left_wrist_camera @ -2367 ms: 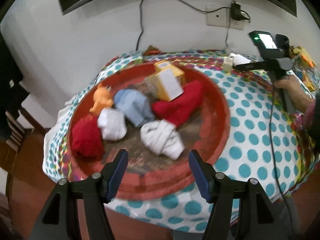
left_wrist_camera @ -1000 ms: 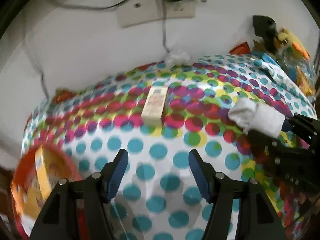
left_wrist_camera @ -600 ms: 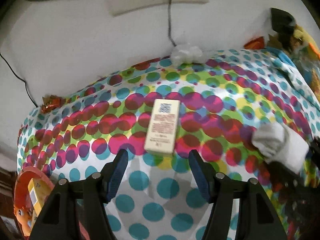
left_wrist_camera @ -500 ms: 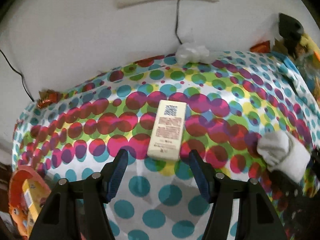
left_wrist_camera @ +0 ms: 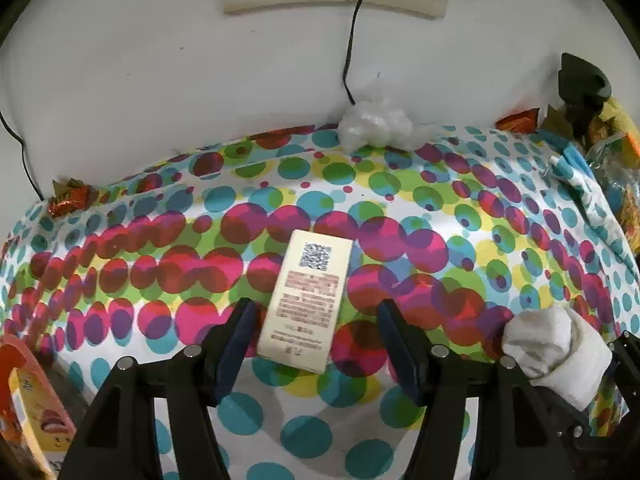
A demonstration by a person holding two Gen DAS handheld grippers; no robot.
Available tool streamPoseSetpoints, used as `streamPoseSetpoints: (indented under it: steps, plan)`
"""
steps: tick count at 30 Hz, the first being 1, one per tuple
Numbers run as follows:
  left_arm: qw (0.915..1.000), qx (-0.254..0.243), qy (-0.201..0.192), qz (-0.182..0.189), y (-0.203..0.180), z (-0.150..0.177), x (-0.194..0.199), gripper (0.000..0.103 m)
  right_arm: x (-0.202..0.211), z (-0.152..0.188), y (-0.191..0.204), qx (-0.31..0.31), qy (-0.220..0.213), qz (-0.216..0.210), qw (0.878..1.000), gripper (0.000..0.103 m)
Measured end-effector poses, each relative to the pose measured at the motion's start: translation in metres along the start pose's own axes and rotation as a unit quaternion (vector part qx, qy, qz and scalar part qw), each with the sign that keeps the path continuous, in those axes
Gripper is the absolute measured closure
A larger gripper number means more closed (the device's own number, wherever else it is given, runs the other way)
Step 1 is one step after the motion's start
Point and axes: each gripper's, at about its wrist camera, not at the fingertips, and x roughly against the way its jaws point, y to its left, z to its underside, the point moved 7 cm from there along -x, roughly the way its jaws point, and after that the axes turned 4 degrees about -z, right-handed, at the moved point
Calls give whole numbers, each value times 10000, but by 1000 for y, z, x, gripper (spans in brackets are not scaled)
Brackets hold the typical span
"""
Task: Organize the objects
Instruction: 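Grasp the small cream box with the left gripper while the right gripper holds the white cloth, then carry the cream box into the red tray and open the left gripper while the right gripper carries the cloth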
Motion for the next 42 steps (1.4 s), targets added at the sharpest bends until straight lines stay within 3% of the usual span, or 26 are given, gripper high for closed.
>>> streamPoseSetpoints:
  steps: [3,4,5,22,33,42]
  plan:
    - [9999,147,-85,-4,2,0,2,53,0,0,0,-2,1,-2,10000,58]
    - [9998,148,-108,9,1,-1,2,67,0,0,1,-1,3,0,10000,58]
    - [9998,153,-119,66,1,-1,3,73,1,-1,0,-1,1,-2,10000,58]
    - [9996,143,-234,-96,-12,38,28,73,-1,-2,2,17,21,44,10000,58]
    - [9976,482,-484,-133,-21,92,62,73,-2,-3,3,96,59,146,9998,57]
    - [9967,452,-629,-258,-28,130,86,73,-3,-3,6,206,104,269,9994,55]
